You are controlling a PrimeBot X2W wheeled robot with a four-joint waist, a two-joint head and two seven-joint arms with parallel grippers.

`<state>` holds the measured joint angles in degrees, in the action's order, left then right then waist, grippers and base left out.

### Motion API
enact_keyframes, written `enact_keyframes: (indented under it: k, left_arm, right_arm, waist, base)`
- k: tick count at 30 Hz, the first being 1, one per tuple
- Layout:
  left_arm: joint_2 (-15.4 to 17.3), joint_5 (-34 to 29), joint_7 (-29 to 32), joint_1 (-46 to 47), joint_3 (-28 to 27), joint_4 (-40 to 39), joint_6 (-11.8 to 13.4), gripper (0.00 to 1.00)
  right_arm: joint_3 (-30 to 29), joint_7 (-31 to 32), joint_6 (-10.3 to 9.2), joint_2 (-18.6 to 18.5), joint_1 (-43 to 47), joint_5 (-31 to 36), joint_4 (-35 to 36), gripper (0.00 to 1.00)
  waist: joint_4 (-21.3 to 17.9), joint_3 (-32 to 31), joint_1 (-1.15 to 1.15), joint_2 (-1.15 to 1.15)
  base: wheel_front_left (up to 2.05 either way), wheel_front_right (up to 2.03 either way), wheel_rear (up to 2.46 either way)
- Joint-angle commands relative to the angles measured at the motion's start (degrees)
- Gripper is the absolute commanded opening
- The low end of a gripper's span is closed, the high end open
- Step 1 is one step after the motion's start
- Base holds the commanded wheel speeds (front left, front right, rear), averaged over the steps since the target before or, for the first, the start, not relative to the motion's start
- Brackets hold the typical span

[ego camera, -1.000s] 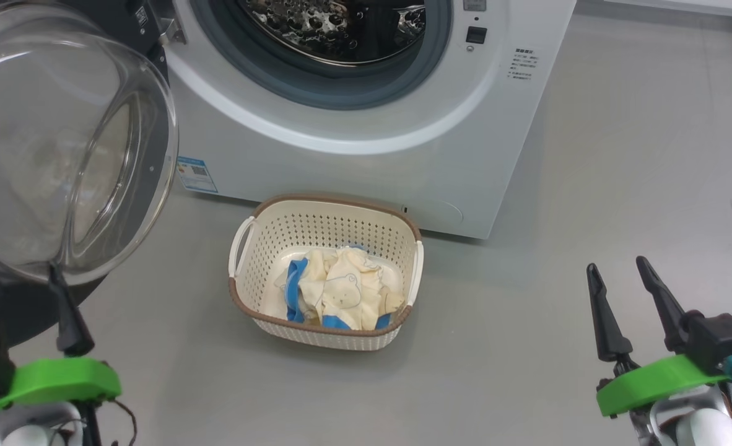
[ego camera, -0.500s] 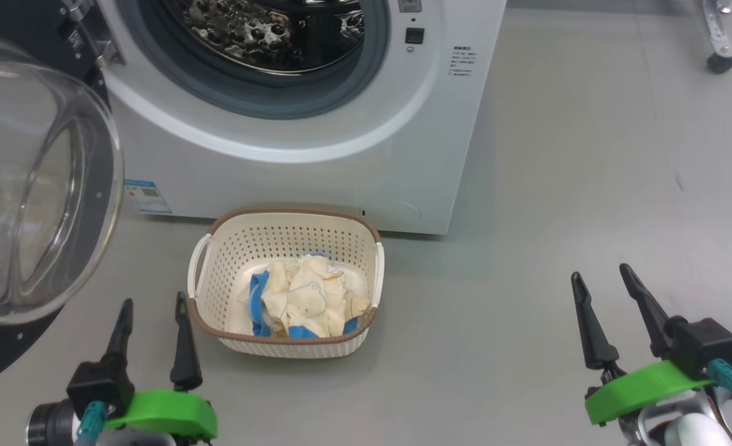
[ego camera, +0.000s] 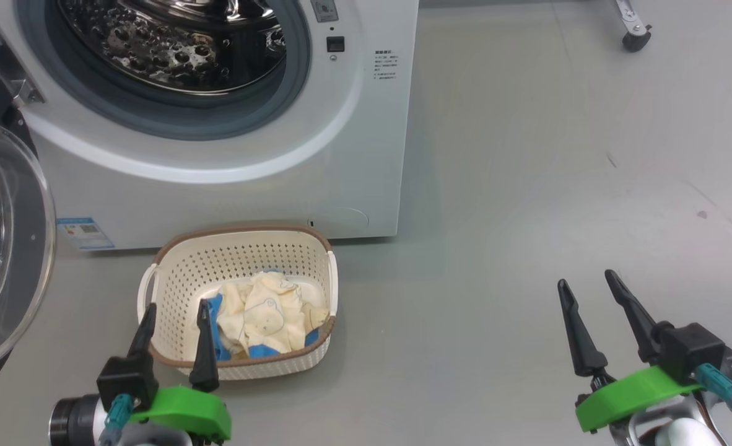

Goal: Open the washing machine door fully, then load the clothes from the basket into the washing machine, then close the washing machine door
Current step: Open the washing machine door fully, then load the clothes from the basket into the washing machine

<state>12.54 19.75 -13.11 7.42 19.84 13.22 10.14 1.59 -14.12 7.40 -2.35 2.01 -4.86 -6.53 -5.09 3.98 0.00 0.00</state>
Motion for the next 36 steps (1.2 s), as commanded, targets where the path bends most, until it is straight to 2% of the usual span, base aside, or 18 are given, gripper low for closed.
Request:
enact_keyframes:
  k: [1, 36]
  left_arm:
    - [0.70, -0.65, -0.71, 2.83, -1.91, -1.30, 0.22, 1.00]
    - [1.60, 0.29, -0.25, 3.77, 1.06, 0.46, -1.80, 1.00]
  right_arm:
    - [1.09, -0.27, 0.09, -0.53, -1.03, -0.37, 2.09, 1.00]
    - [0.32, -0.29, 0.09, -0.53, -0.46, -1.09, 1.57, 1.00]
  waist:
    - [-0.42, -0.10, 0.00, 0.00]
    - [-0.20, -0.96, 0.00, 0.00]
  base:
    - [0.00, 0.00, 0.00]
    - [0.10, -0.09, 0.00]
